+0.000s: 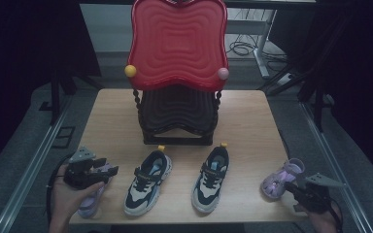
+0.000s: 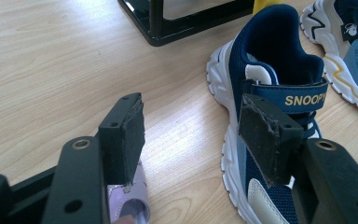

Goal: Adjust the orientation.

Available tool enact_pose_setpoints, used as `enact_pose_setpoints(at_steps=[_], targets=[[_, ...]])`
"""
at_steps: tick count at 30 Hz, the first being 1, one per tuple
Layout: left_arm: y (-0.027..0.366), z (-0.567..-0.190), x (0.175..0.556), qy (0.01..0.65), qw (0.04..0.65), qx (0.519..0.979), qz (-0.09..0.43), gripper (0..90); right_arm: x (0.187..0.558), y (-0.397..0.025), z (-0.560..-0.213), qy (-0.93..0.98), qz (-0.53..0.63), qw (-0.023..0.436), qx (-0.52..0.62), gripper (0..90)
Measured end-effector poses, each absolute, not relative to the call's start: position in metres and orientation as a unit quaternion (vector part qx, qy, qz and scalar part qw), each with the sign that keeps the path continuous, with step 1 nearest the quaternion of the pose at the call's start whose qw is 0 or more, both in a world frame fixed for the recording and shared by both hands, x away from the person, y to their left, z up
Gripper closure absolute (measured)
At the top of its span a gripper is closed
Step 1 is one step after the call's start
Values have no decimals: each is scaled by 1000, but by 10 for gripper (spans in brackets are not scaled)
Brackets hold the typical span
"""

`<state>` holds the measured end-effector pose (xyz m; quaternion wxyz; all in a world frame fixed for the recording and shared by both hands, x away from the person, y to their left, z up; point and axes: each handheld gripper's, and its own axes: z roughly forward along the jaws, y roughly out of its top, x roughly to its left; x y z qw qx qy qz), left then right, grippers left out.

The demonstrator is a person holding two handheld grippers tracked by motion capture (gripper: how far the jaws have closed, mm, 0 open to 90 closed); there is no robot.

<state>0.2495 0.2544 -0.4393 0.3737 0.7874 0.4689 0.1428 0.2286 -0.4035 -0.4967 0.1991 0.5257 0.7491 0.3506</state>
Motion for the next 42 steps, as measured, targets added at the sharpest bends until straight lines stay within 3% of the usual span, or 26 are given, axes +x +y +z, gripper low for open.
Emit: enact_pose_setpoints(at_steps=[9, 26, 33, 42], targets=[[255, -440, 250, 469, 373, 787, 142, 405, 232, -388, -496, 763, 351, 189, 508, 894], [256, -441, 250, 470, 373, 787, 142, 404, 243, -351, -497, 775, 332, 212, 495, 894], [257, -441, 250, 471, 373, 786, 143, 404, 234, -375, -469, 746, 362, 245, 503, 894], [255, -439, 250, 468, 377, 785, 150, 407, 234, -412, -465, 717, 363, 259, 535, 893]])
